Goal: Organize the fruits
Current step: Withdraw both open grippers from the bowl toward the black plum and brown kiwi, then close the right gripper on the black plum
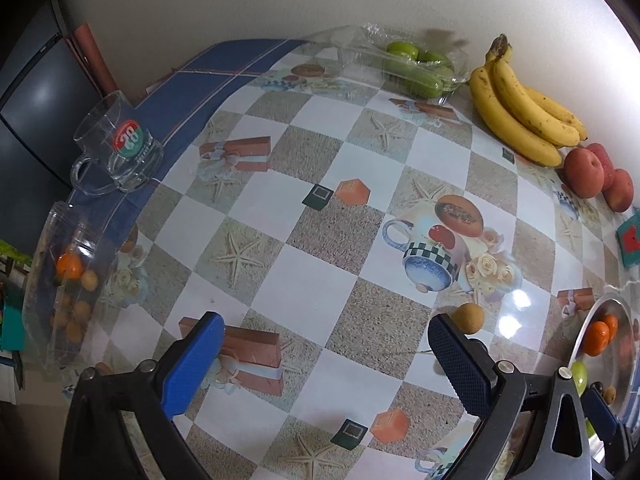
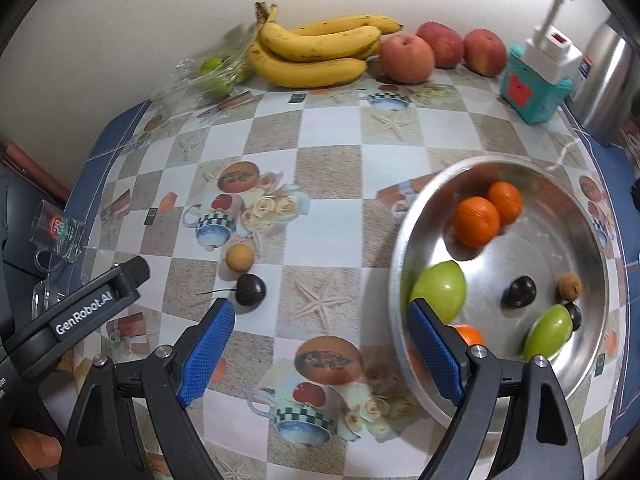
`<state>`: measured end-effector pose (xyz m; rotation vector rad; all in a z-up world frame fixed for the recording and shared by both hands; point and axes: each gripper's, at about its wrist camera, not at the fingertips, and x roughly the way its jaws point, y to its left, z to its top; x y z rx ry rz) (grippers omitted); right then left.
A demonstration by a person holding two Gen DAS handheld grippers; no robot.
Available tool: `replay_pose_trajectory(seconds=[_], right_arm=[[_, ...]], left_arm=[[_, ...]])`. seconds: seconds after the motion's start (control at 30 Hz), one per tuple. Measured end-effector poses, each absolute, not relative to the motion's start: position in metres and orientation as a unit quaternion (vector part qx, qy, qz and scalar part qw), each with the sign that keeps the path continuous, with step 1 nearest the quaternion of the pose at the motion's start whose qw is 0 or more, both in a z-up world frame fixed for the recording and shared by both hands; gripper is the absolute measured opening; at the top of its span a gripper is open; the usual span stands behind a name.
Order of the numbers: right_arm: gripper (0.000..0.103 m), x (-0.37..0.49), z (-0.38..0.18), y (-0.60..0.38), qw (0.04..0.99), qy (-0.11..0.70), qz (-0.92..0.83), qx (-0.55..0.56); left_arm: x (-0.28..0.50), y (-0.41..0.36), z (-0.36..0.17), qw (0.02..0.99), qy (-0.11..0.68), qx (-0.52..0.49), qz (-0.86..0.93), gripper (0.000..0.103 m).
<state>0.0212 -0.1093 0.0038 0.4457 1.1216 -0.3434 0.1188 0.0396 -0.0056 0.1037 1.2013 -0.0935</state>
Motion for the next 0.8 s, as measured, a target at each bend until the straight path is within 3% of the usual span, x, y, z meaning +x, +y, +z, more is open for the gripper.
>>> replay_pose_trajectory(seconds=[0.8], right_arm=[[0.088,0.072,-0.051,-0.097,0.775,0.572,-0.133,0.231]], left_arm=[[0.153,0.056,-0.067,0.779,0.627,0.013,-0.004,0.103]])
